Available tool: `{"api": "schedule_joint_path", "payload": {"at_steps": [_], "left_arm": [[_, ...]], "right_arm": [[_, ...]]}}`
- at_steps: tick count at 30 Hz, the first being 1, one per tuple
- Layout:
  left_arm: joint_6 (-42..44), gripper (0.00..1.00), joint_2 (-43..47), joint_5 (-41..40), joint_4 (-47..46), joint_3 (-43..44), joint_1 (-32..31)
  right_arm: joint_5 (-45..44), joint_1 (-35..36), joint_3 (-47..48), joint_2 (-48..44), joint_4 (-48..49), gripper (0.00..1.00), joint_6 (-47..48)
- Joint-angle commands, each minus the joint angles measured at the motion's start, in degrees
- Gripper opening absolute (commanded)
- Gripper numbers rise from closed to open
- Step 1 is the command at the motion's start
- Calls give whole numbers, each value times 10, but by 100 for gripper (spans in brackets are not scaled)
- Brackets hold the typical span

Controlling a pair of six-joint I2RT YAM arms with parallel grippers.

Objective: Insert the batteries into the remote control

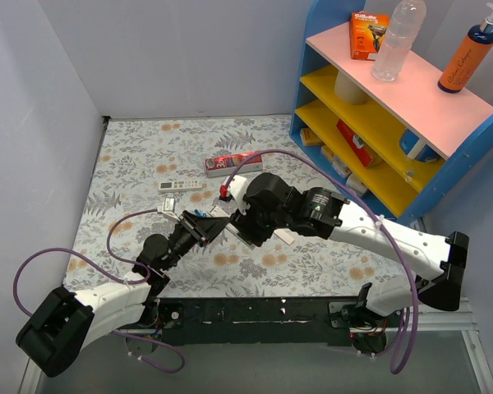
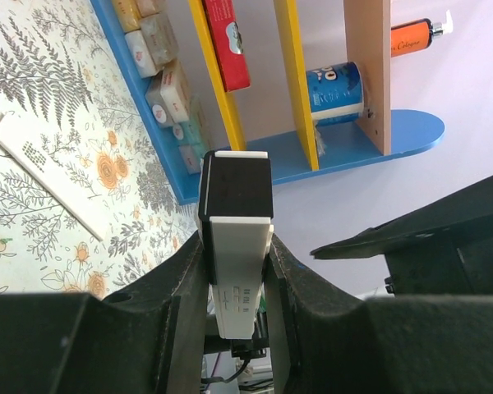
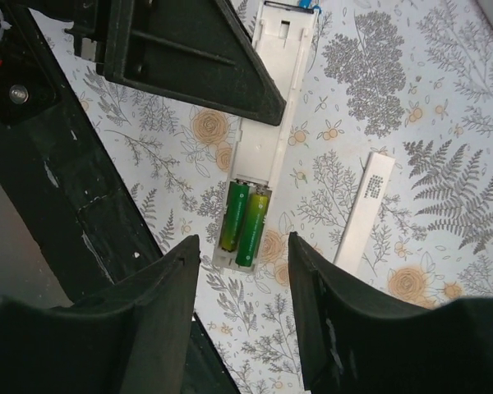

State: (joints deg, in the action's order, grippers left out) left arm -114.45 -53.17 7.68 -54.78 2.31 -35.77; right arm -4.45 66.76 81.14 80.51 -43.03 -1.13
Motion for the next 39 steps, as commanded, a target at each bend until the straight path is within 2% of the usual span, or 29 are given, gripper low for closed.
{"api": "schedule_joint_path", "payload": {"at_steps": [1, 3, 10, 16, 22, 39], "left_arm": [[-40, 0, -2, 16, -30, -49, -2], [-44, 0, -2, 29, -32, -49, -2], [-53, 0, -1, 53, -30, -50, -2], [-53, 0, -4, 65, -27, -43, -2], [-53, 0, -5, 68, -23, -39, -2], [-51, 0, -9, 67, -24, -35, -2]], "right_arm": [[8, -7, 8, -52, 14, 55, 65], [15, -30, -15, -71, 28, 53, 89], [204, -84, -126, -170, 79, 46, 257], [284, -98, -139, -165, 50, 44, 341], [296, -97, -165, -160, 67, 45, 383], [305, -97, -162, -106, 73, 33, 403]]}}
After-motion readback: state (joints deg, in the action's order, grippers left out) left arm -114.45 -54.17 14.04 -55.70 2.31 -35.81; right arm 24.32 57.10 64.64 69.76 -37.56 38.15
